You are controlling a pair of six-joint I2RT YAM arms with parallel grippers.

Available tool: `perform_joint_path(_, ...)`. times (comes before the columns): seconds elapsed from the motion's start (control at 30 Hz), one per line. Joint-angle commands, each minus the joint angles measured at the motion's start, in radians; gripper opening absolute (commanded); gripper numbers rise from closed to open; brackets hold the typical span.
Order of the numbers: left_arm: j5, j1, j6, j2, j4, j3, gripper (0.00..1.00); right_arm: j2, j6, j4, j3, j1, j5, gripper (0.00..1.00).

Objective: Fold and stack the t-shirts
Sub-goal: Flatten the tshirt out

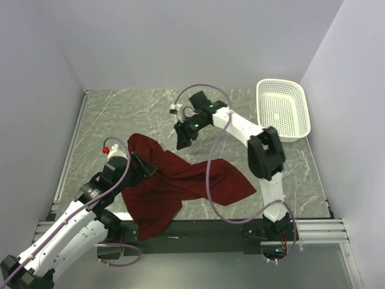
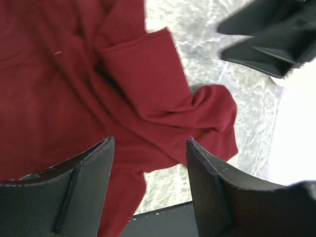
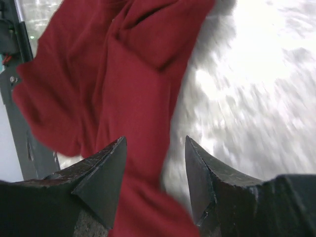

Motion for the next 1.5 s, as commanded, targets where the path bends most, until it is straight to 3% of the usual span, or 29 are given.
perform_joint_path(0.0, -0.062, 0.003, -0.031, -0.067, -0.084, -0.006, 0.66, 0.074, 0.066, -0.068, 0.120, 0.065, -0.004, 0.58)
perform_joint_path(0.27, -0.070, 0.002, -0.044, -0.152, -0.106, -0.003, 0.65, 0.191, 0.141, -0.051, 0.184, 0.110, 0.088, 0.56)
perform_joint_path(0.37, -0.069, 0.002, -0.036, -0.141, -0.106, 0.002, 0.65, 0.185, 0.132, -0.057, 0.174, 0.110, 0.082, 0.41)
perform_joint_path(0.4, -0.069, 0.002, -0.036, -0.138, -0.106, 0.000, 0.65, 0.180, 0.125, -0.060, 0.172, 0.111, 0.090, 0.28)
perform_joint_path(0.47, -0.066, 0.002, -0.035, -0.135, -0.100, -0.003, 0.65, 0.147, 0.114, -0.054, 0.154, 0.114, 0.112, 0.14)
perform_joint_path(0.5, -0.066, 0.002, -0.035, -0.135, -0.098, -0.004, 0.65, 0.130, 0.108, -0.049, 0.145, 0.114, 0.141, 0.03)
perform_joint_path(0.57, -0.063, 0.002, -0.036, -0.137, -0.093, -0.009, 0.65, 0.079, 0.103, -0.028, 0.115, 0.114, 0.172, 0.00)
perform_joint_path(0.83, -0.060, 0.002, -0.045, -0.150, -0.104, -0.006, 0.65, -0.074, 0.056, 0.006, 0.045, 0.134, 0.370, 0.00)
perform_joint_path(1.0, -0.072, 0.002, -0.053, -0.150, -0.106, -0.007, 0.65, -0.289, -0.006, 0.026, 0.023, 0.167, 0.540, 0.00)
perform_joint_path(1.1, -0.089, 0.002, -0.054, -0.150, -0.122, 0.008, 0.65, -0.401, -0.070, 0.017, -0.074, 0.251, 0.525, 0.00)
perform_joint_path(1.13, -0.107, 0.002, -0.058, -0.155, -0.138, 0.014, 0.64, -0.427, -0.086, -0.015, -0.110, 0.331, 0.507, 0.00)
perform_joint_path(1.2, -0.144, 0.002, -0.070, -0.173, -0.158, 0.034, 0.64, -0.441, -0.112, -0.044, -0.252, 0.425, 0.423, 0.09)
perform_joint_path(1.23, -0.153, 0.002, -0.074, -0.184, -0.173, 0.039, 0.64, -0.441, -0.116, -0.043, -0.309, 0.499, 0.394, 0.22)
perform_joint_path(1.27, -0.161, 0.002, -0.079, -0.195, -0.181, 0.048, 0.64, -0.443, -0.129, -0.040, -0.363, 0.534, 0.333, 0.45)
perform_joint_path(1.3, -0.168, 0.003, -0.088, -0.207, -0.187, 0.051, 0.64, -0.441, -0.153, -0.037, -0.442, 0.558, 0.323, 0.50)
perform_joint_path(1.4, -0.182, 0.002, -0.107, -0.268, -0.211, 0.051, 0.64, -0.450, -0.172, -0.061, -0.430, 0.518, 0.282, 0.55)
perform_joint_path(1.47, -0.176, 0.003, -0.116, -0.287, -0.204, 0.039, 0.64, -0.475, -0.152, -0.077, -0.376, 0.359, 0.220, 0.57)
